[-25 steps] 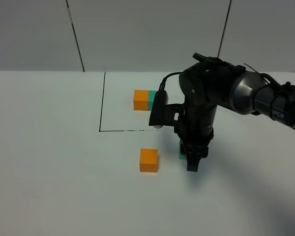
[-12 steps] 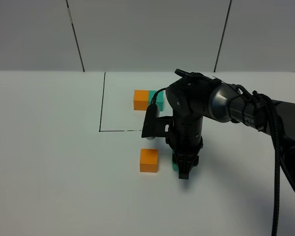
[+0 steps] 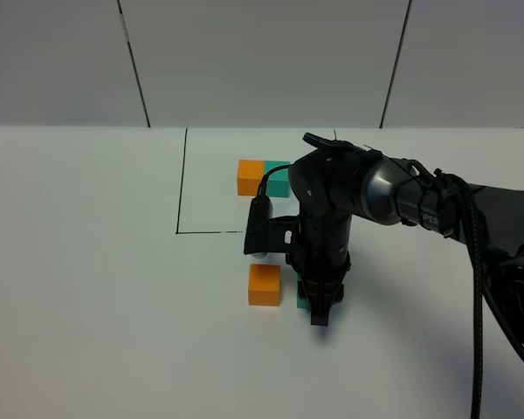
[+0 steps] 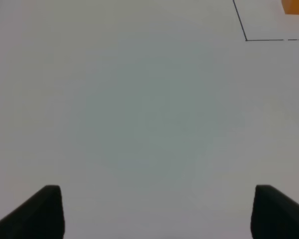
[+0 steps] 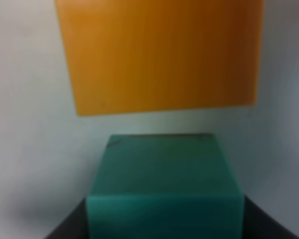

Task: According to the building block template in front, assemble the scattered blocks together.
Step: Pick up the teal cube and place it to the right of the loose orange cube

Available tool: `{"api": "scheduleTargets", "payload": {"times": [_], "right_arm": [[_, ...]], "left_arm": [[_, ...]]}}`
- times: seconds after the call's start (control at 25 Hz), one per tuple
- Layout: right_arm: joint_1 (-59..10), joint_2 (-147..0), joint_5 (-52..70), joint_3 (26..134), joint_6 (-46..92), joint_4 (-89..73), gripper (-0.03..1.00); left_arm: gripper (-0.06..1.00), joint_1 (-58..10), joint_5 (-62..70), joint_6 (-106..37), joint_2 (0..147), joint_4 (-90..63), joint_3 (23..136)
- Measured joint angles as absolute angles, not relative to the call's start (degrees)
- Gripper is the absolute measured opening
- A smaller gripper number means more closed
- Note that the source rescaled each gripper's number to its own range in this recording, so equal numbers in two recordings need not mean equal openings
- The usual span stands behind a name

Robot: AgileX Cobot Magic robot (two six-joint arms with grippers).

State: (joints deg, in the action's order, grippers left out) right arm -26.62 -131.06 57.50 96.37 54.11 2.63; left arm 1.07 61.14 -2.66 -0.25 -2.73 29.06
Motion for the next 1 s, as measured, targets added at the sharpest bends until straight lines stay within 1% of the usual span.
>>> {"api": "scheduleTargets", "payload": {"times": [1.0], "right_arm": [[-26.94,-133.05,57.83,99.69,56.96,1.14,0.01]], "left_arm": [[0.61,1.07,61.14,-2.67,-0.25,-2.73,29.06]]}}
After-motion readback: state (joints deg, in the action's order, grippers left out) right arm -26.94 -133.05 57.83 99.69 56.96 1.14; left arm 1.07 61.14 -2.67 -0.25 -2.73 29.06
